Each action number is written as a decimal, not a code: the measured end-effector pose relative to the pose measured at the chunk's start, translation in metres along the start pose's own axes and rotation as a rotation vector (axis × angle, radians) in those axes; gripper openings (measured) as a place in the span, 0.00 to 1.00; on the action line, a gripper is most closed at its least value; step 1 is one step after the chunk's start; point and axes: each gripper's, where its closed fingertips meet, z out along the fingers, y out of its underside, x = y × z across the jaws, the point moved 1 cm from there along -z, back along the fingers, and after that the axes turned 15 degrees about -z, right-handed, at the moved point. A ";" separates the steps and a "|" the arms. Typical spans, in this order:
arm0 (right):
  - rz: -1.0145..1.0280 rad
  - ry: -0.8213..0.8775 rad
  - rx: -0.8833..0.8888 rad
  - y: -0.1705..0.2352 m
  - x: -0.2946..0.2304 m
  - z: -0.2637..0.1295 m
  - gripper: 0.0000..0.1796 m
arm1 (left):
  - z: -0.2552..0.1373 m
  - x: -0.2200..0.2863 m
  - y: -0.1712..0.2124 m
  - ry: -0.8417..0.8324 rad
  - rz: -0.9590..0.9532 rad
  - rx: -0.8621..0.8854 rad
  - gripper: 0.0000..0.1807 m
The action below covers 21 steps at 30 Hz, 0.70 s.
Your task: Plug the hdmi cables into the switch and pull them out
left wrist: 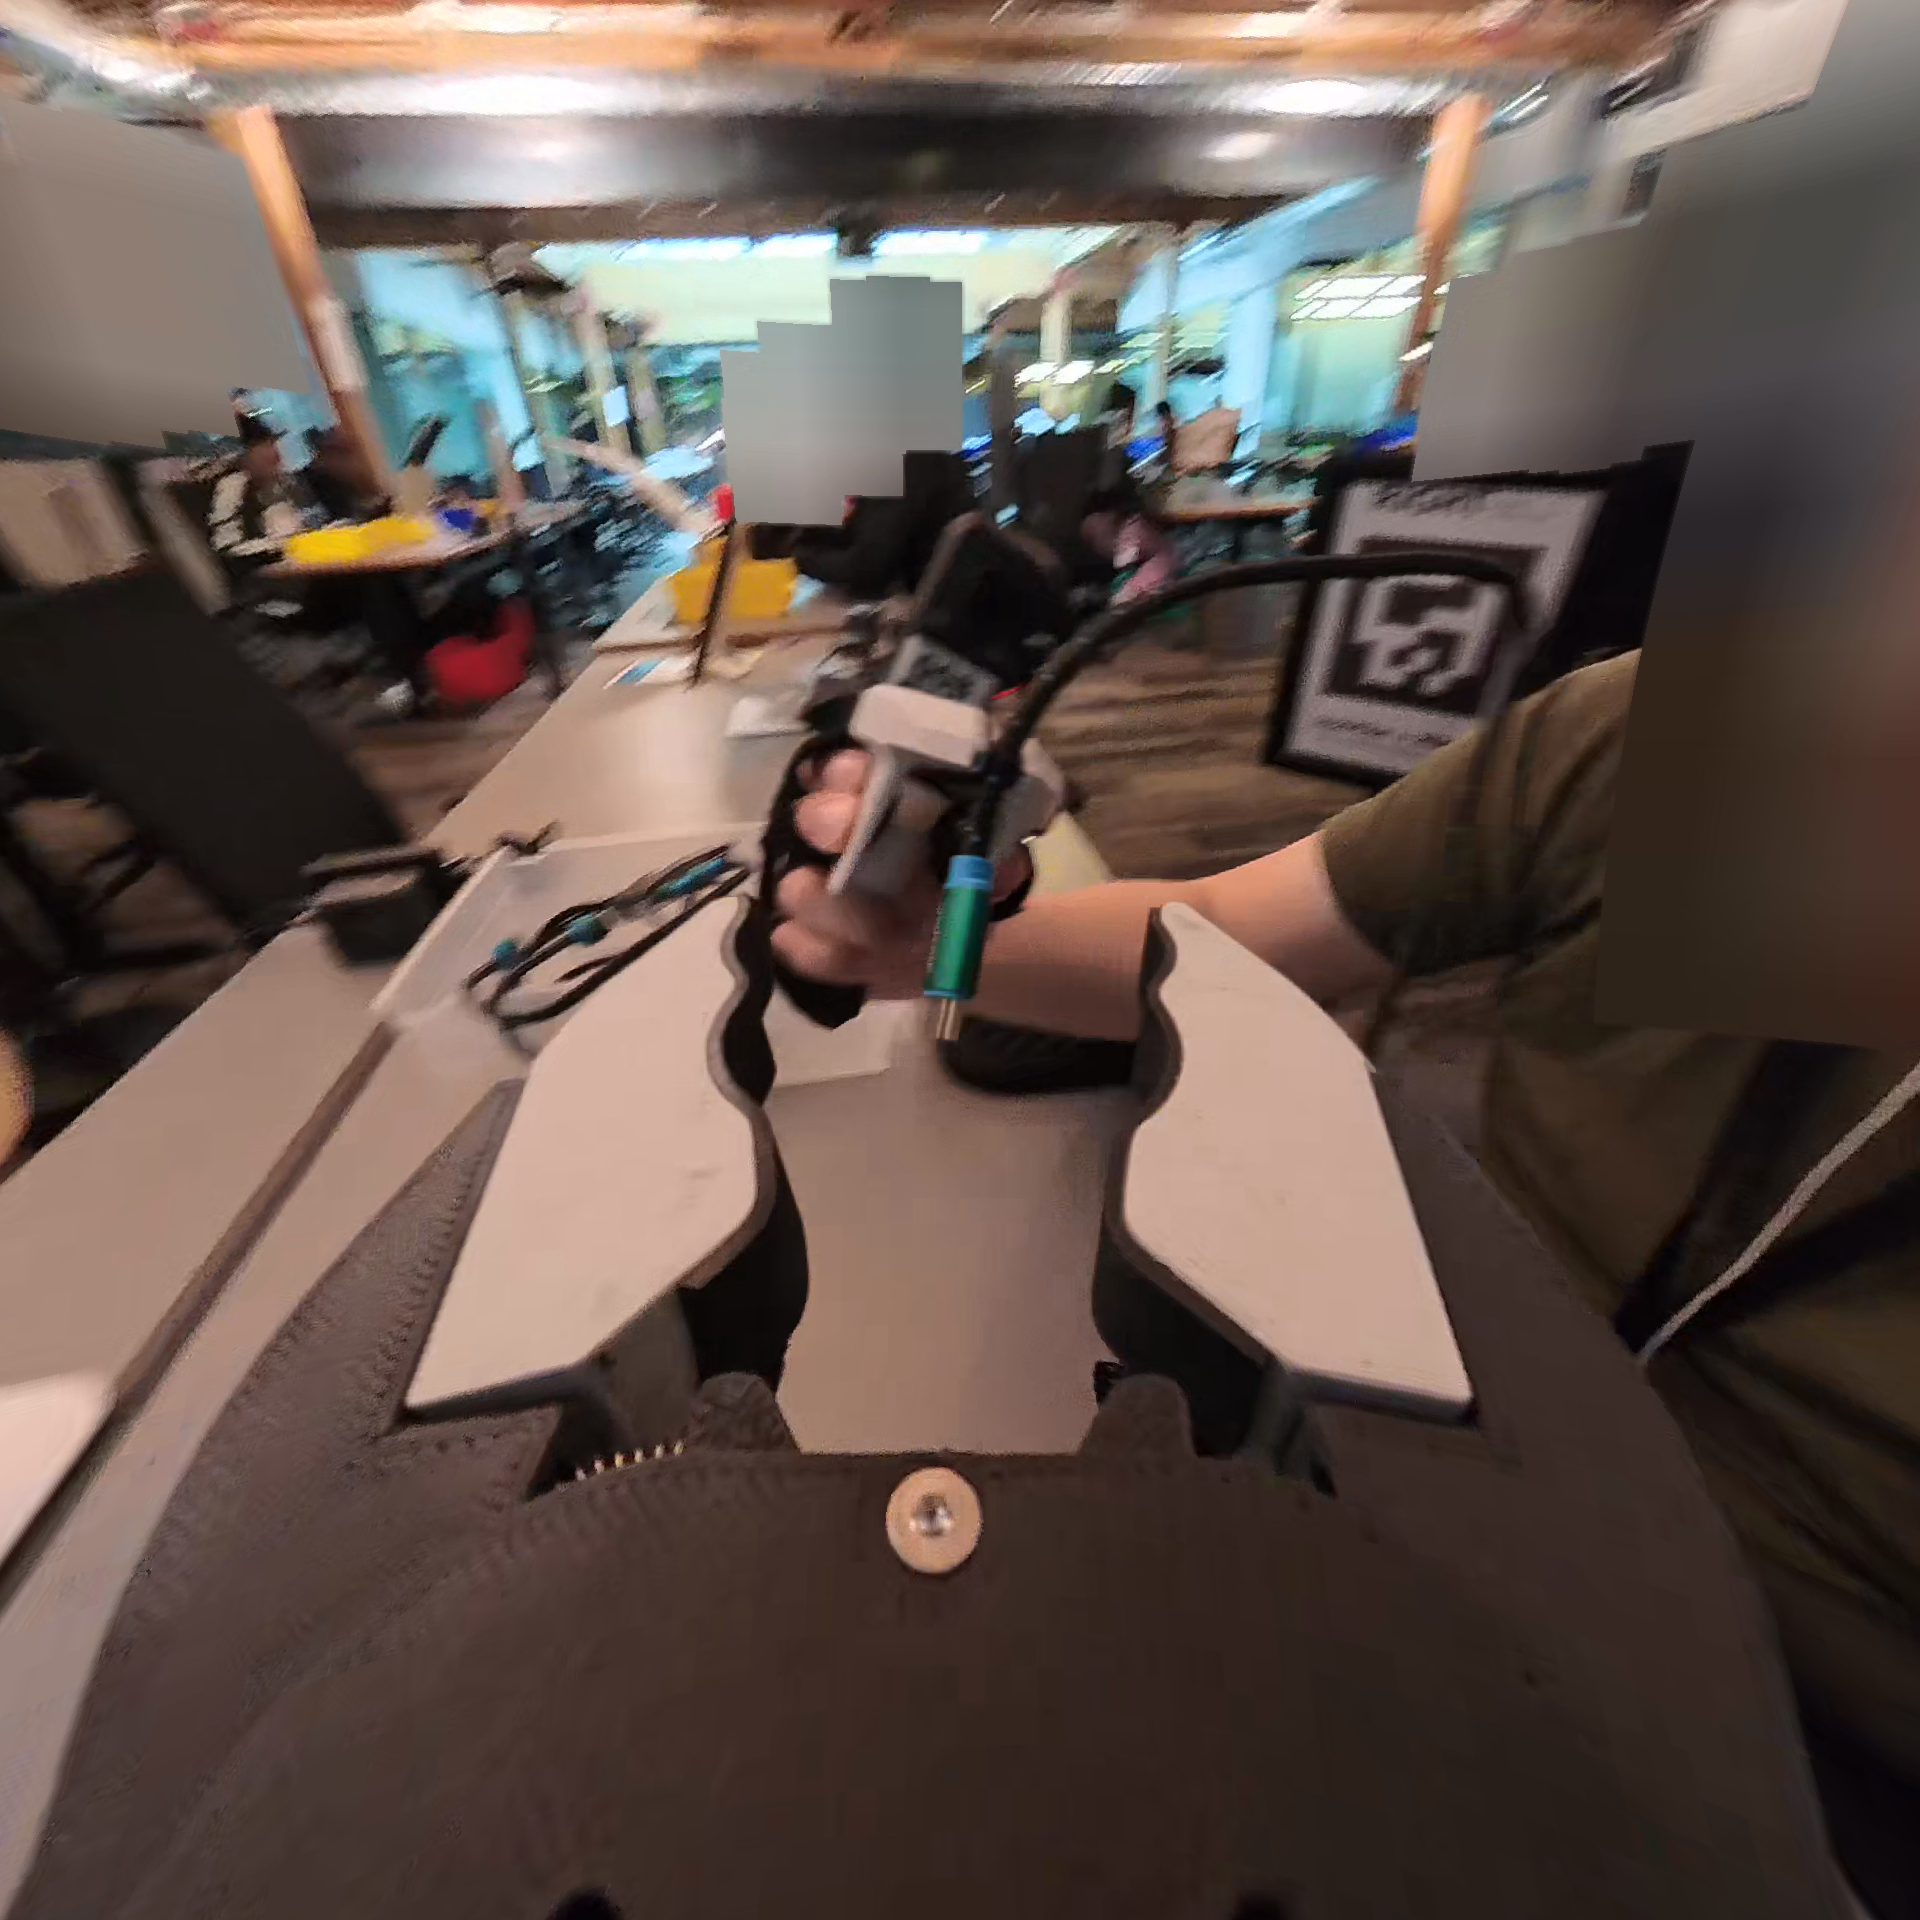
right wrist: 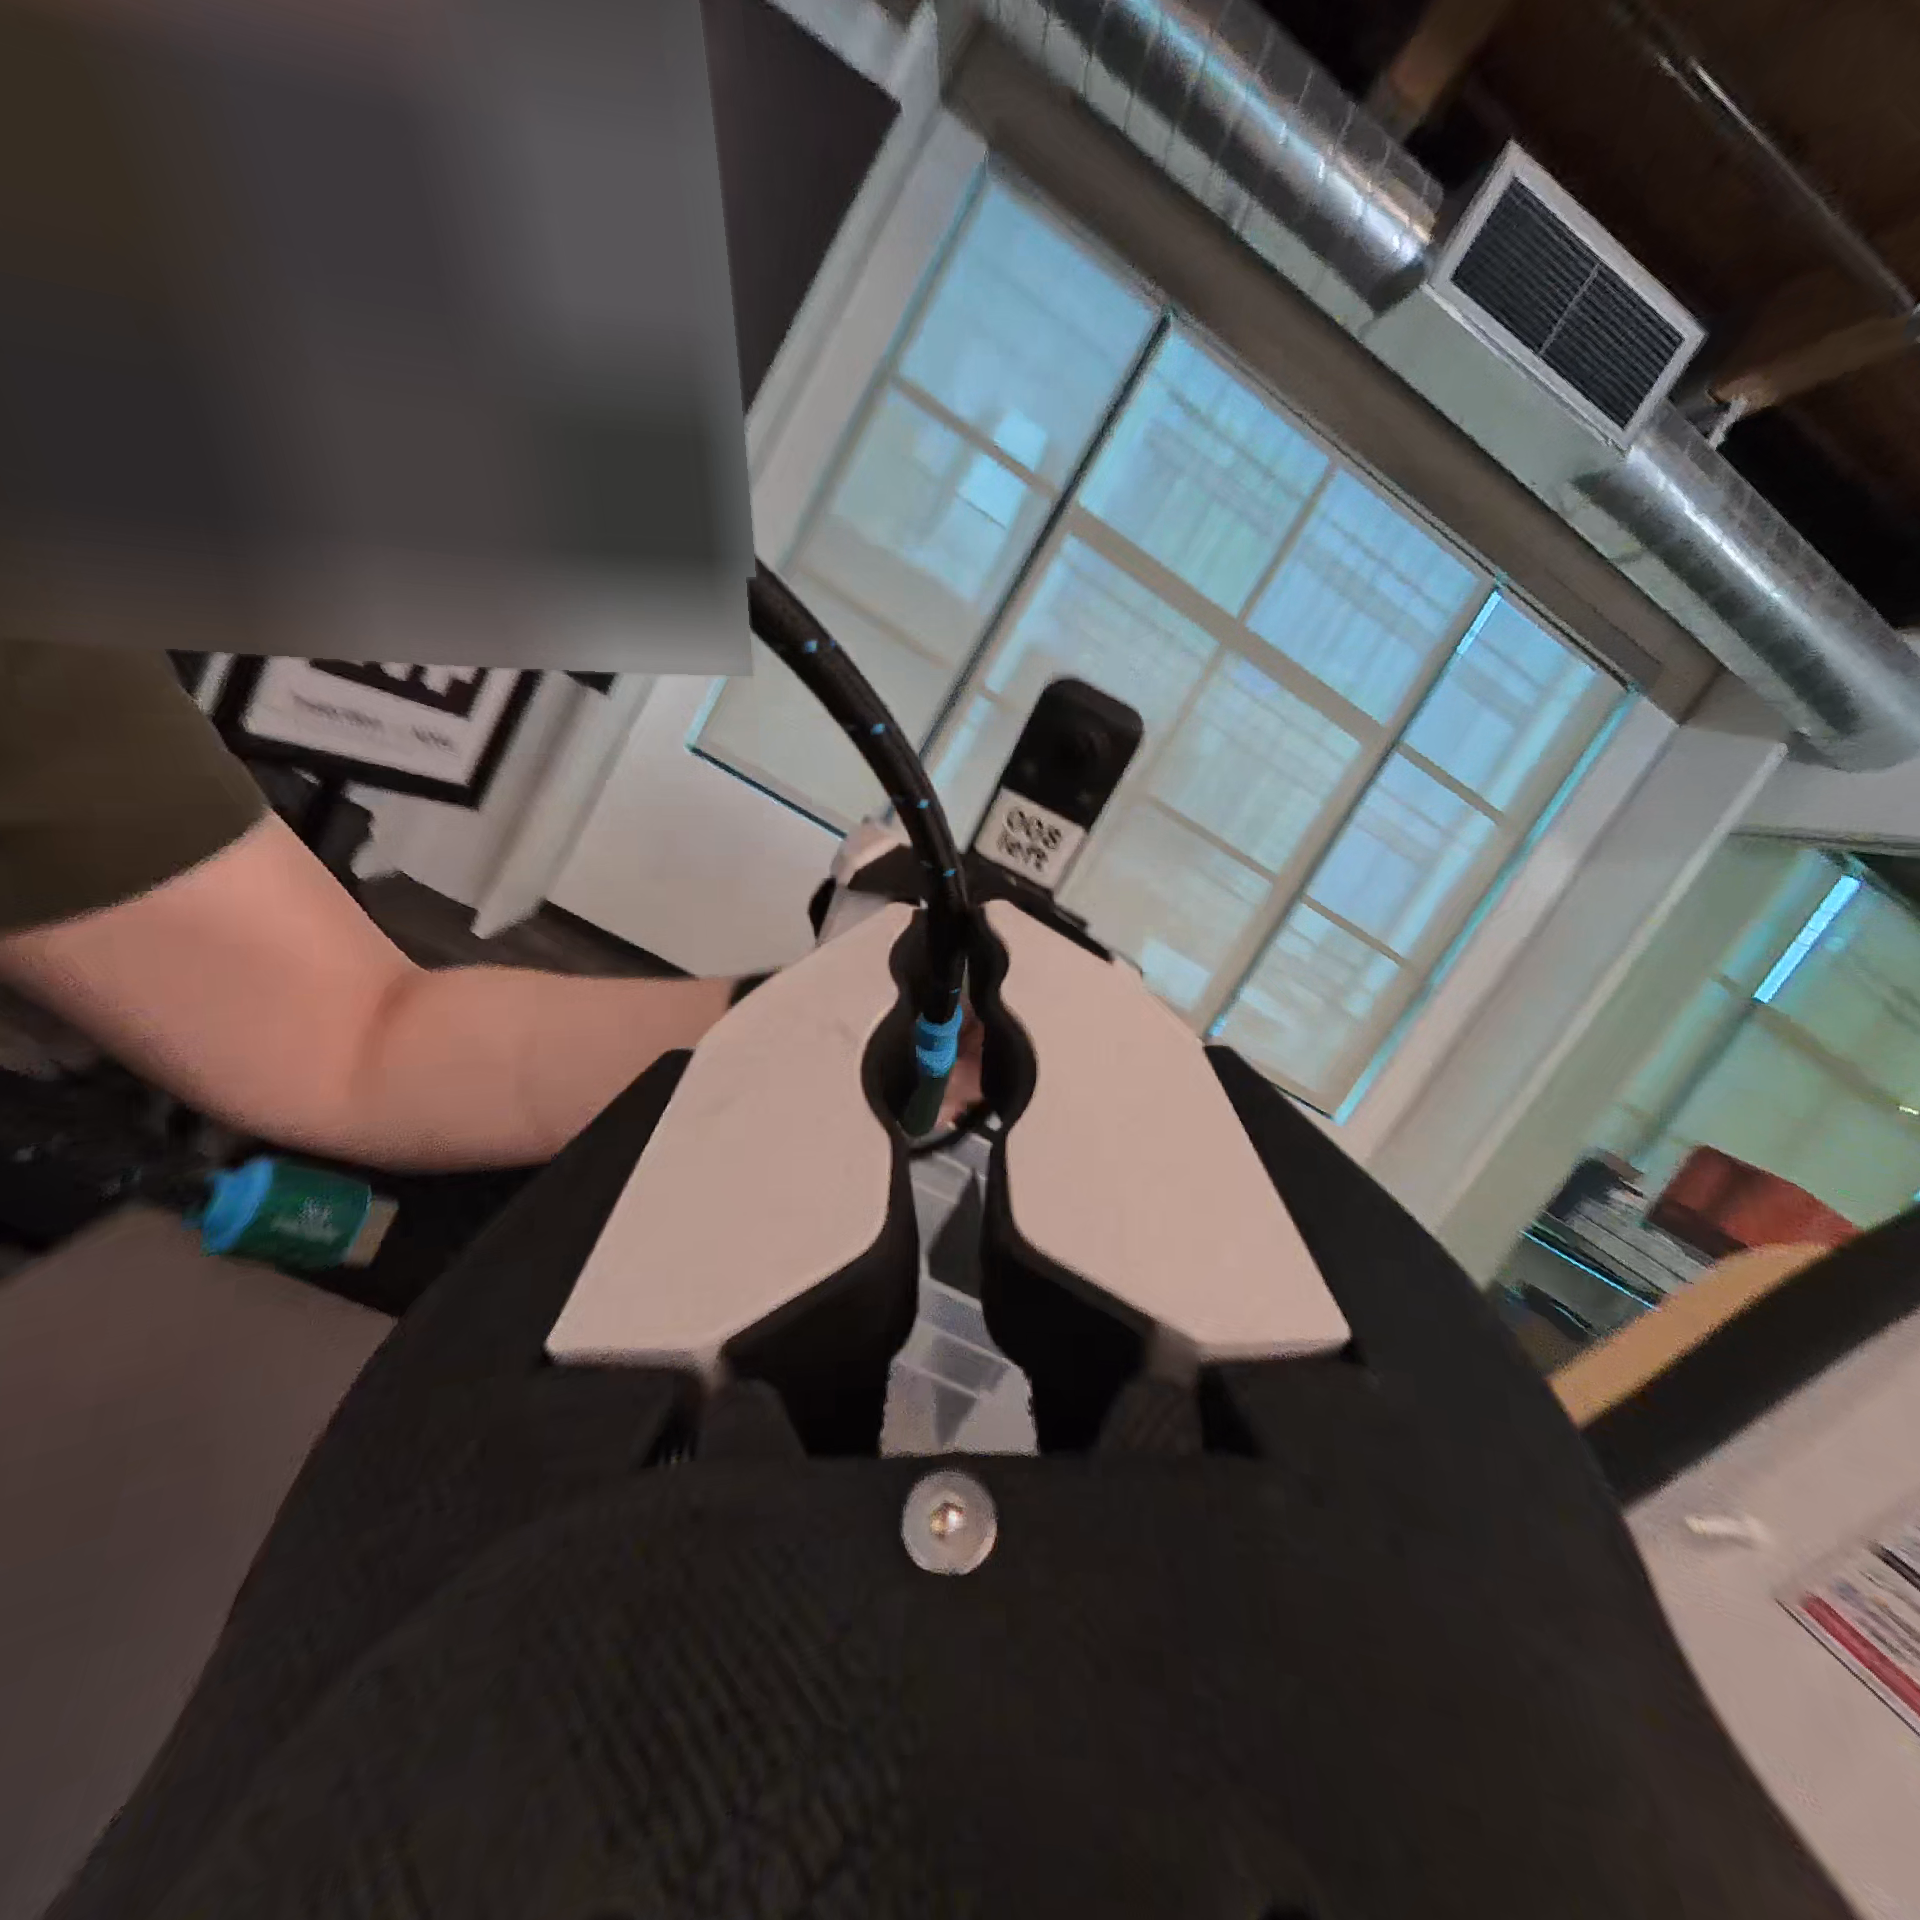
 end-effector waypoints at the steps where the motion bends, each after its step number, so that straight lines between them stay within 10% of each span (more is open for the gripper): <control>1: 0.018 -0.007 0.020 -0.005 0.001 0.000 0.04 | 0.006 0.006 0.001 0.056 -0.018 0.006 0.37; 12: 0.023 0.004 0.058 -0.020 0.005 -0.004 0.04 | 0.053 -0.008 0.012 -0.211 0.347 0.002 0.24; 15: 0.055 0.016 0.080 -0.021 0.008 -0.007 0.04 | 0.053 -0.005 0.003 -0.333 0.565 0.083 0.06; 21: 0.103 0.013 0.092 -0.018 0.010 -0.009 0.04 | 0.057 -0.017 0.012 -0.445 0.609 -0.002 0.09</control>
